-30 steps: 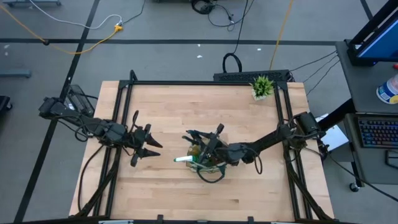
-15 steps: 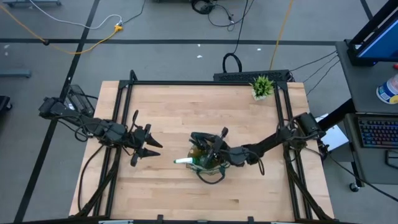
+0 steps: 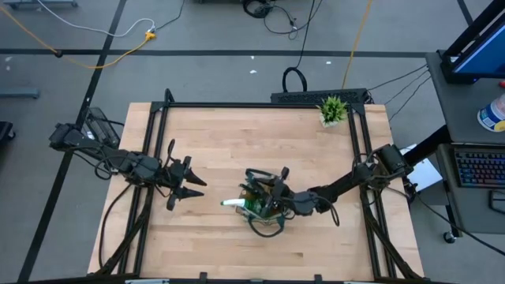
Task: Pick & Place Garden tools in Gardening bag
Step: Put the shear scissors into the gardening bag
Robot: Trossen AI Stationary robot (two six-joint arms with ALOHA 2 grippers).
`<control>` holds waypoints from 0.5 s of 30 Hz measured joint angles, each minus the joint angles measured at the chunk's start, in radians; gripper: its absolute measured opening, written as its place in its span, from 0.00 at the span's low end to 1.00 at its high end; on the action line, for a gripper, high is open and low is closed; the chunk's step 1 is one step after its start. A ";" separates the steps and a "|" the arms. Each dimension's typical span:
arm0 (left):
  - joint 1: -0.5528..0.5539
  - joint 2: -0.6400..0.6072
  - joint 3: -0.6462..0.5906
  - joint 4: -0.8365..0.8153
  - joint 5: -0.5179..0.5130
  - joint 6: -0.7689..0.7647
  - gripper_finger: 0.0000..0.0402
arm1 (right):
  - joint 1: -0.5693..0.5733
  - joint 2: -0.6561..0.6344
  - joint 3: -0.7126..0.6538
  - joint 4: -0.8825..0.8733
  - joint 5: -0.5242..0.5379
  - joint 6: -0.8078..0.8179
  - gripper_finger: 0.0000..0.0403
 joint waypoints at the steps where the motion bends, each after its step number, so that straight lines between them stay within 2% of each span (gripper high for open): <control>1: 0.000 0.000 0.000 -0.001 0.000 0.002 0.44 | -0.001 0.000 0.000 -0.005 -0.023 0.003 0.23; 7: 0.000 0.000 0.000 -0.001 0.000 0.023 0.44 | -0.001 -0.001 0.000 -0.018 -0.129 -0.001 0.24; 15: 0.000 0.000 0.000 -0.002 0.000 0.036 0.44 | 0.000 -0.015 0.000 -0.019 -0.137 -0.005 0.24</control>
